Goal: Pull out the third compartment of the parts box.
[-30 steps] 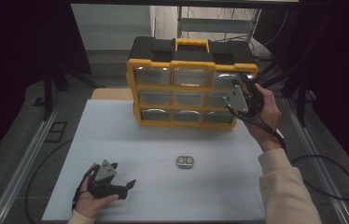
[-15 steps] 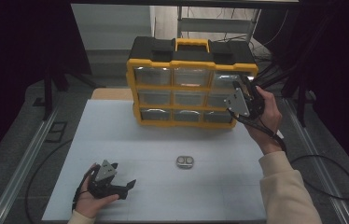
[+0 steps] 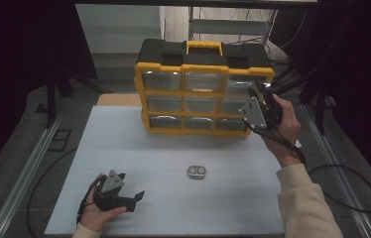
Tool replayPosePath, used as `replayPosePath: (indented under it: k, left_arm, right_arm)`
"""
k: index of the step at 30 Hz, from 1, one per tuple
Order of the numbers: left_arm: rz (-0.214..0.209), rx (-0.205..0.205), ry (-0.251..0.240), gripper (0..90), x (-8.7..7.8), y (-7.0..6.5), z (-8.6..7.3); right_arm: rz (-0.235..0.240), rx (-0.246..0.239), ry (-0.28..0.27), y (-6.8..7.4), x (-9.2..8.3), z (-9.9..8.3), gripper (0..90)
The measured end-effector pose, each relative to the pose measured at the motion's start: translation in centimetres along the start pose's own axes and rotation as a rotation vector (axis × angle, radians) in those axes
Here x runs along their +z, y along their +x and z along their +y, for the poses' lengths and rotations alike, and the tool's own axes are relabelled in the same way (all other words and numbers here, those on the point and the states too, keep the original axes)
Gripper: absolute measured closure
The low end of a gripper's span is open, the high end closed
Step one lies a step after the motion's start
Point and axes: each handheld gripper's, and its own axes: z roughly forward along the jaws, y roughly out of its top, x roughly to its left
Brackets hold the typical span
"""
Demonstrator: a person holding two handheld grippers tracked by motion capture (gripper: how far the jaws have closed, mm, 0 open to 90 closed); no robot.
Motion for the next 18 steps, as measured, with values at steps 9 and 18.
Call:
replayPosePath:
  k: [9, 18]
  left_arm:
    - [0.003, 0.003, 0.000, 7.3, 0.0, 0.0, 0.0]
    - [0.002, 0.003, -0.002, 7.3, 0.1, -0.1, 0.0]
  right_arm:
    - [-0.008, -0.007, -0.011, 0.1, -0.5, 0.0, 69.2]
    - [-0.016, -0.007, -0.022, 0.2, -1.2, -0.1, 69.2]
